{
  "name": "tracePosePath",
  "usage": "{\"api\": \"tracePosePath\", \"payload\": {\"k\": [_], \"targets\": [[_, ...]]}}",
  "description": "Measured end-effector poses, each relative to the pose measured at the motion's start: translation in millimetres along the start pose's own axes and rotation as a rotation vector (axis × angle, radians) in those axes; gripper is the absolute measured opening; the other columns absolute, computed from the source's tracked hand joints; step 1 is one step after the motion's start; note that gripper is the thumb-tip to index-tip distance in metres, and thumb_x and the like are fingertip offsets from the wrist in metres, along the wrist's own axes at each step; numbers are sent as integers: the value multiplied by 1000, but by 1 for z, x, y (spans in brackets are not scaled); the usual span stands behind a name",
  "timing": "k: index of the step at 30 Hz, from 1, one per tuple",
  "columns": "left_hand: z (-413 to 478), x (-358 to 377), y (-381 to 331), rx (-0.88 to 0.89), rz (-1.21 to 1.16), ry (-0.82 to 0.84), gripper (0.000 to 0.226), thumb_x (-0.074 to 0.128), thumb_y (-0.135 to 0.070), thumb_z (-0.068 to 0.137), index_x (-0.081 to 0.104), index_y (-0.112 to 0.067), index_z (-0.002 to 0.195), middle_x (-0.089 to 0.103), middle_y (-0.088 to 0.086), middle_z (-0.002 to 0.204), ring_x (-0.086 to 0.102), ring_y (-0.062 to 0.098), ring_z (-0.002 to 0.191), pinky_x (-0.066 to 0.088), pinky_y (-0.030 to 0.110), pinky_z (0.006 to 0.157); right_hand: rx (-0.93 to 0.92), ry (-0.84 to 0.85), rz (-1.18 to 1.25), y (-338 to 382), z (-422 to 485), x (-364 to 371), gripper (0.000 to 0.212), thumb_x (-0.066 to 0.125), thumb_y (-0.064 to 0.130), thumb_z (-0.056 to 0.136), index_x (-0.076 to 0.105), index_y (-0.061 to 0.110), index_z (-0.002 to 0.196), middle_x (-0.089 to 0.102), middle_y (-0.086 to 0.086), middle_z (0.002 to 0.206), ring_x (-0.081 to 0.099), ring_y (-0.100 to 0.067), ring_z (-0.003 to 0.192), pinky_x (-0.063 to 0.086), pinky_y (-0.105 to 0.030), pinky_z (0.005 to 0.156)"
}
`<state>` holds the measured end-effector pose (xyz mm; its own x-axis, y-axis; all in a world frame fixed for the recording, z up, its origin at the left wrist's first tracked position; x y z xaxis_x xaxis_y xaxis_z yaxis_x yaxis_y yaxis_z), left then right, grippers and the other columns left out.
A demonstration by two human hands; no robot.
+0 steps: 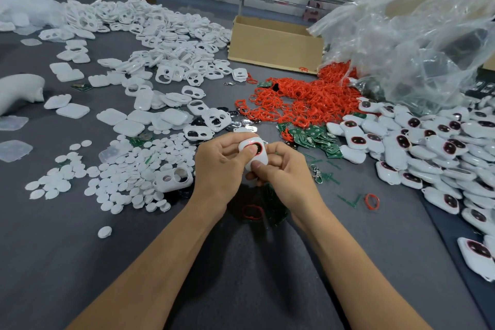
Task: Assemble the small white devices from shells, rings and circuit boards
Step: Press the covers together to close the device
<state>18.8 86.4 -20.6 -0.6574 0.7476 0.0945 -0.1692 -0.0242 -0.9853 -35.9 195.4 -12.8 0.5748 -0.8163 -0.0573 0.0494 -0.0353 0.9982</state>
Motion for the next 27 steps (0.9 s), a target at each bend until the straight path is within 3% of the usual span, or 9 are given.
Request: {"api": "tracePosePath", "payload": {"k": [9, 13, 18, 21, 23, 25, 27], "targets": [[0, 1, 2, -40, -68, 4, 21, 67, -2, 87, 74, -17, 98, 77, 1, 89, 72, 12, 84, 54, 20, 72, -4, -25, -10, 0, 0, -1, 16, 61, -6, 87, 59, -1, 102, 68, -10, 74, 65, -17, 62, 46, -20, 51], [-1, 4, 5, -139, -171, 49, 18, 65, -3, 89, 73, -15, 100, 77, 6, 93, 71, 20, 90, 57, 32, 82, -16, -31, 2, 0, 0, -2, 16, 61, -5, 87, 59, -2, 102, 68, -9, 74, 63, -14, 59, 47, -19, 51], [-1, 6, 5, -163, -239, 82, 17, 64, -6, 91, 73, -15, 102, 77, 7, 94, 71, 23, 90, 58, 34, 80, -20, -34, 80, -2, 2, -3, 16, 57, 0, 91, 60, -4, 107, 67, -11, 79, 58, -14, 62, 47, -20, 54], [-2, 10, 2, -166, -302, 169, 18, 61, -8, 92, 72, -16, 104, 77, 1, 92, 69, 13, 78, 58, 24, 66, 48, -2, 264, -5, 5, -5, 18, 43, 2, 98, 60, -2, 101, 63, -14, 80, 53, -13, 59, 43, -18, 54], [-3, 13, 0, -171, -329, 234, 20, 60, -9, 92, 71, -17, 107, 76, -1, 96, 67, 10, 80, 57, 23, 68, 74, 41, 357, -4, 5, -6, 20, 41, 2, 98, 61, 1, 97, 62, -11, 78, 53, -11, 58, 44, -17, 54], [-1, 13, -1, -169, -370, 254, 23, 62, -11, 89, 70, -15, 110, 76, 0, 97, 68, 10, 81, 56, 23, 69, 43, 76, 305, -2, 5, -7, 16, 48, 6, 96, 64, 3, 97, 65, -8, 79, 57, -12, 62, 46, -18, 56], [0, 10, -2, -162, -384, 251, 25, 64, -13, 85, 70, -16, 109, 76, 1, 98, 70, 12, 84, 57, 22, 70, -28, 57, 65, 2, 3, -8, 11, 64, 12, 88, 67, 9, 99, 69, -10, 82, 60, -17, 69, 50, -25, 61]]}}
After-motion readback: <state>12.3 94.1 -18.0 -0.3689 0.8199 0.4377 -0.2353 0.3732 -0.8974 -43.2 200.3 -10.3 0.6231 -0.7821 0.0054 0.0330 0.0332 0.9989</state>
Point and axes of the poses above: each hand's wrist, its own z-axis towards the middle knuckle, its own x-axis out of the palm, y = z × x, the point moved 5 cm from there along z, towards the middle knuckle
